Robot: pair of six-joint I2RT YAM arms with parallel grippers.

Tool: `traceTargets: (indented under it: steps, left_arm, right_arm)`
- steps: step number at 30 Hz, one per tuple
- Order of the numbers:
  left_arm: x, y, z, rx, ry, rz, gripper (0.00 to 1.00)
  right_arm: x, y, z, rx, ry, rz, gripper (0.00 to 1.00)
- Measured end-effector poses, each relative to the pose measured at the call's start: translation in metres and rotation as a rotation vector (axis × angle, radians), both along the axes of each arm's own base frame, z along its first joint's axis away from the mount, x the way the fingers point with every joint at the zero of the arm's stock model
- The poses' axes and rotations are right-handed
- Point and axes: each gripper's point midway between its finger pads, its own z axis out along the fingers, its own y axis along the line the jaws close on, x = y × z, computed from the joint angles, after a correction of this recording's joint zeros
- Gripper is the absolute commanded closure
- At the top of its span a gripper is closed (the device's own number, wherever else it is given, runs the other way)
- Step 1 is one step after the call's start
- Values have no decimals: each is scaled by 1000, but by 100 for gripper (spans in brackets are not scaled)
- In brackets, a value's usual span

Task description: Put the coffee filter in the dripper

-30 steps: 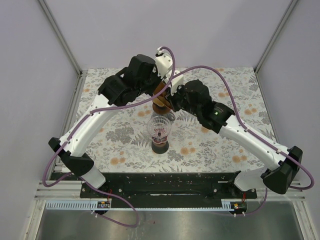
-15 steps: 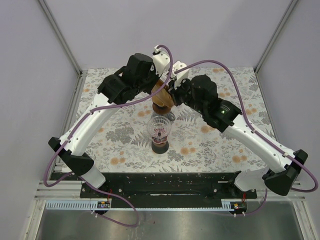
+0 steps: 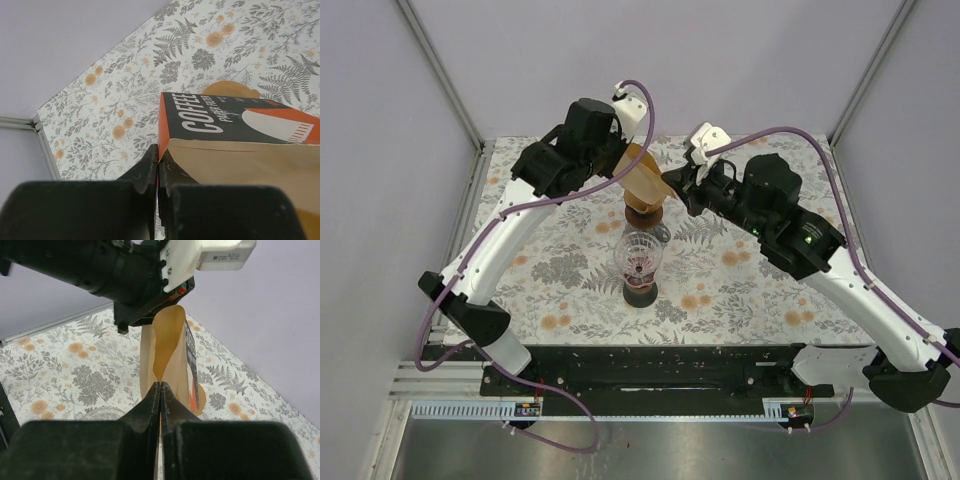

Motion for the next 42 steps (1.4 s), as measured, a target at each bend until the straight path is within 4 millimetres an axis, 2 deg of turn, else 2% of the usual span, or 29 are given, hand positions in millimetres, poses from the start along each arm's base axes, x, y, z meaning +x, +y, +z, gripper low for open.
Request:
traceTargets:
  steps: [4,10,14,17,20,22,31,36,40,42]
  left_arm:
    - [15,13,0,-1,-1,43,100]
    - [35,49,27,-41,-59,138,100]
    - [42,82,34,-69,-72,205,100]
    - [45,117,23,-106,-35,275,100]
    - [48,151,-2,-135,28,354,100]
    - [50,165,-24,-156,80,398,100]
    - [64,193,-149,-285,369,553,100]
    - [70,198,-215,-298,501,621,100]
    - [70,197,-240,-285,555,637,99]
    - [74,197,-244,-282,550,637,88]
  right_arm:
    - [-13,-5,16,35,-28,34,100]
    - [-31,-6,39,103,-57,99,100]
    - [-34,-5,42,117,-59,115,100]
    - [-35,-4,41,116,-54,121,100]
    - [-34,-2,40,114,-49,123,100]
    - [-31,1,36,106,-41,122,100]
    - [-15,17,-4,40,27,120,100]
    - [-14,21,-13,23,41,130,100]
    - [-15,26,-18,13,48,154,100]
    - [-14,29,-22,6,56,164,100]
